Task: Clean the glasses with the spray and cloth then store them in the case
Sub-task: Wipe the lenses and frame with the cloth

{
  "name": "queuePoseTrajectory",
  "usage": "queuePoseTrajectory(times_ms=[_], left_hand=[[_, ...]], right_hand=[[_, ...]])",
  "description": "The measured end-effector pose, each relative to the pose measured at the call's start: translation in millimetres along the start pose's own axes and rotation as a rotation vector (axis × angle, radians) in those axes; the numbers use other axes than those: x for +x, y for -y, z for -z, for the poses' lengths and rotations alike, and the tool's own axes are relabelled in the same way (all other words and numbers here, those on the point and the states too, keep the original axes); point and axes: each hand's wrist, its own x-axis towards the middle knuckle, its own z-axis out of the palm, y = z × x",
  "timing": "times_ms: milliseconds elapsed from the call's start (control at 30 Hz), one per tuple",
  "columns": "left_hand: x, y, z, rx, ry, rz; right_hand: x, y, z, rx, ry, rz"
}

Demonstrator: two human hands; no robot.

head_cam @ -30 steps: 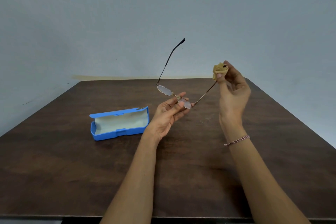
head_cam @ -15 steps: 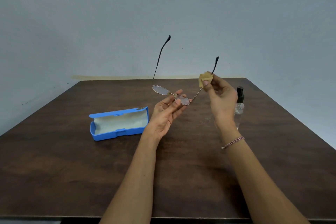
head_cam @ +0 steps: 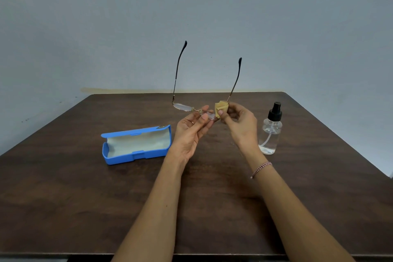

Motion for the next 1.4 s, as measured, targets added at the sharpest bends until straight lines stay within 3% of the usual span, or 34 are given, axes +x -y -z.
queuePoseTrajectory(times_ms=[233,400,933,1400], left_hand=[[-0.5,2.4,-3.2,0.077,-0.016,0.035],[0.2,-4.7,-0.3,-0.001,-0.093,-0.001],[-1.1,-10.0,1.4,-0.096,-0.162,0.006],[0.4,-4.2,2.0,-0.131,-0.154,0.017]], right_hand=[[4.7,-3.8,1.8,-0.016,-0.063,-0.039],[10.6,-6.8,7.6,0.01,-0.11,-0.068],[11.8,-7.1,12.0,-0.312,-0.211,0.116],[11.1,-3.7,15.9,-0.234,-0.325,0.183]])
